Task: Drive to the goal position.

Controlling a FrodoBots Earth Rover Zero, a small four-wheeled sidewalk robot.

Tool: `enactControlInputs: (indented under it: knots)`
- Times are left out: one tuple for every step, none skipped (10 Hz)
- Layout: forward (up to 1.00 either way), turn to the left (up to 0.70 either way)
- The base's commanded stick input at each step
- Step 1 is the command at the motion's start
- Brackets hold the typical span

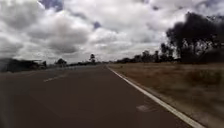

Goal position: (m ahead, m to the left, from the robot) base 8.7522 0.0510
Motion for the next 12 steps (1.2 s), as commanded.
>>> enactControlInputs:
  knots:
    - [0.80, 0.00]
    - [0.80, 0.00]
    - [0.80, 0.00]
    - [0.80, 0.00]
    - [0.80, 0.00]
    - [0.80, 0.00]
    - [0.80, 0.00]
    - [0.80, 0.00]
    - [0.80, 0.00]
    - [0.80, 0.00]
    - [0.80, 0.00]
    - [0.80, 0.00]
